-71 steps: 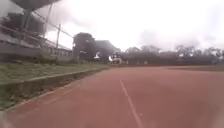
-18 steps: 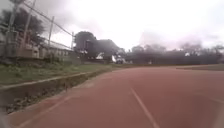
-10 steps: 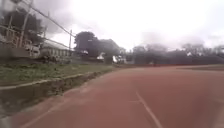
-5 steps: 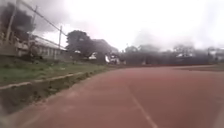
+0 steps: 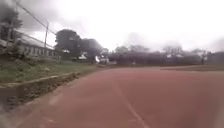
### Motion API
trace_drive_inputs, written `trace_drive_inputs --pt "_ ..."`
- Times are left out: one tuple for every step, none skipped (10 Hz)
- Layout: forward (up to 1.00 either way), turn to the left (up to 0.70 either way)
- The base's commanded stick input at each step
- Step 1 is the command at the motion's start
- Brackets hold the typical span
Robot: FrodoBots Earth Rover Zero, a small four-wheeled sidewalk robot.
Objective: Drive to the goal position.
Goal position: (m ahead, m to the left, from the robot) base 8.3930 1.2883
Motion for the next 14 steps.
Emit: trace_drive_inputs --pt "0.70 0.01" --pt "0.70 0.01" --pt "0.70 0.01" --pt "0.70 0.01" --pt "0.70 0.01" --pt "0.70 0.01" --pt "0.70 0.01" --pt "0.70 0.01" --pt "0.70 0.01" --pt "0.70 0.01" --pt "0.70 0.01" --pt "0.70 0.01" --pt "0.70 0.01" --pt "0.70 0.01"
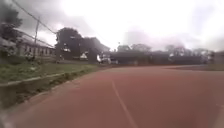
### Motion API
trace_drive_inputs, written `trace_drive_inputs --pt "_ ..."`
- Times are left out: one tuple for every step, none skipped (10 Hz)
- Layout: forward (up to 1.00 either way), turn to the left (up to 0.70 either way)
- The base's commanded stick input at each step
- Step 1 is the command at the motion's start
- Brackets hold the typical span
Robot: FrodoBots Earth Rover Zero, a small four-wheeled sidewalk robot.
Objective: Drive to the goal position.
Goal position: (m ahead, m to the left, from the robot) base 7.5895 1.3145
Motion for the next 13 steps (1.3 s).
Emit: trace_drive_inputs --pt "0.70 0.01" --pt "0.70 0.01" --pt "0.70 0.01" --pt "0.70 0.01" --pt "0.70 0.01" --pt "0.70 0.01" --pt "0.70 0.01" --pt "0.70 0.01" --pt "0.70 0.01" --pt "0.70 0.01" --pt "0.70 0.01" --pt "0.70 0.01" --pt "0.70 0.01"
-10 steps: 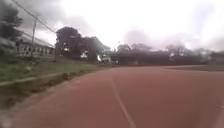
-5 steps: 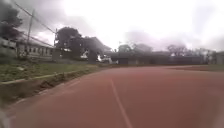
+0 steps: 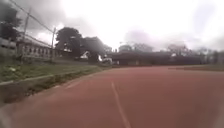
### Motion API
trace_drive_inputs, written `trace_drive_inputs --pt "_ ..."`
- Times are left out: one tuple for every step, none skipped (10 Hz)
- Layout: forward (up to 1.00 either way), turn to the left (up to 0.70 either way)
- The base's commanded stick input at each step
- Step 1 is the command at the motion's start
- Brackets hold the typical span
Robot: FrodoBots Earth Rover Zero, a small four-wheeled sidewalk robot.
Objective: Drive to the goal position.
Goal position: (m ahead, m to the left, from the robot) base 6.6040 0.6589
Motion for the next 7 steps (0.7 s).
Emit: trace_drive_inputs --pt "0.70 0.01" --pt "0.70 0.01" --pt "0.70 0.01" --pt "0.70 0.01" --pt "0.70 0.01" --pt "0.70 0.01" --pt "0.70 0.01"
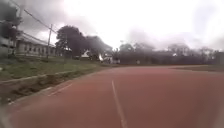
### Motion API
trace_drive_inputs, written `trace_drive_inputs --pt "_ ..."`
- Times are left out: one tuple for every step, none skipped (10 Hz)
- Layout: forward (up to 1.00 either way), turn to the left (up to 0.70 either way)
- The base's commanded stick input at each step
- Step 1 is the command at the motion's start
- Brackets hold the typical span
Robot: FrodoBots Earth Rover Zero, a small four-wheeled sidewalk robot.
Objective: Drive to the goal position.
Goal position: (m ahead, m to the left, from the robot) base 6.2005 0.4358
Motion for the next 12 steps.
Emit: trace_drive_inputs --pt "0.70 0.01" --pt "0.70 0.01" --pt "0.70 0.01" --pt "0.70 0.01" --pt "0.70 0.01" --pt "0.70 0.01" --pt "0.70 0.01" --pt "0.70 0.01" --pt "0.70 0.01" --pt "0.70 0.01" --pt "0.70 0.01" --pt "0.70 0.01"
